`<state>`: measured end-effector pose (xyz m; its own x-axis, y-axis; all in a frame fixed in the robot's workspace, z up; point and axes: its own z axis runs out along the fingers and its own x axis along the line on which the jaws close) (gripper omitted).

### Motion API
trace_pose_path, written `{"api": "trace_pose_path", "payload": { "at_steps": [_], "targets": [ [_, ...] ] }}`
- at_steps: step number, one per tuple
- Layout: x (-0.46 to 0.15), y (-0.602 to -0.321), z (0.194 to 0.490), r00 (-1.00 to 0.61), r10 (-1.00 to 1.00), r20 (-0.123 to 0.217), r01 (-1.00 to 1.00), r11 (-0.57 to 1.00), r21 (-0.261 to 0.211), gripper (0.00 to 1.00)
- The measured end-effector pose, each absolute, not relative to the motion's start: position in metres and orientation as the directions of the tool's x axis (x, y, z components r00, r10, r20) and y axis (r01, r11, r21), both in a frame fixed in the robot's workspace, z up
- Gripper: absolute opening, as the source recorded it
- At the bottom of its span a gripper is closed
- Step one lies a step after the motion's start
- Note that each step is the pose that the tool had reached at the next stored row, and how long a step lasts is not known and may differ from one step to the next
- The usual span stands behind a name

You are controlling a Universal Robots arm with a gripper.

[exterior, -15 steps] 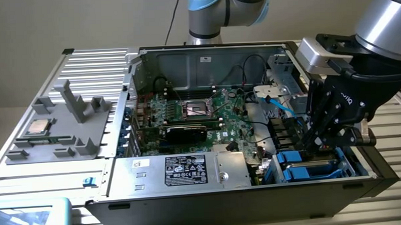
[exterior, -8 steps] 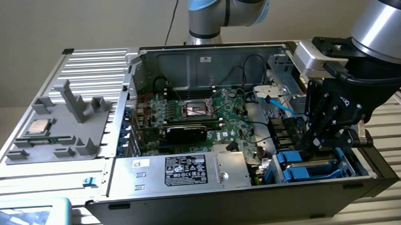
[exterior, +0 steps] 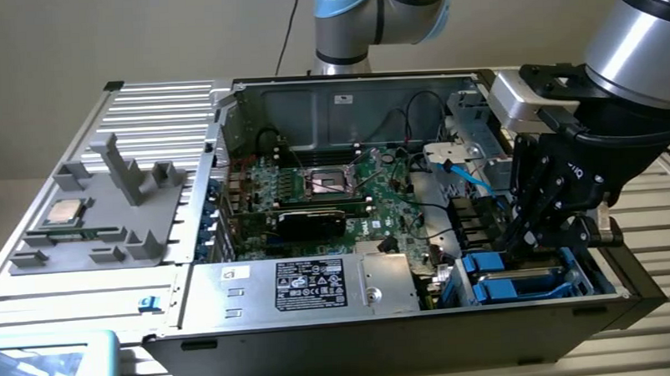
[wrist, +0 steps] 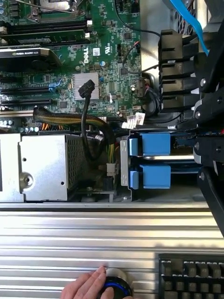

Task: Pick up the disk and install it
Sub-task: 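Insert the second disk wire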

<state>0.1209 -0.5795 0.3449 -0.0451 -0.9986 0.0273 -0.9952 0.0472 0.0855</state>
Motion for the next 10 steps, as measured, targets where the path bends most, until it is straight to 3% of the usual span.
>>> {"api": "trace_pose_path", "payload": {
  "at_steps": [10],
  "targets": [
    [0.1204,-0.5802,0.3423,-0.045,-0.999,0.027,-0.995,0.047,0.083,0.15]
  ]
}}
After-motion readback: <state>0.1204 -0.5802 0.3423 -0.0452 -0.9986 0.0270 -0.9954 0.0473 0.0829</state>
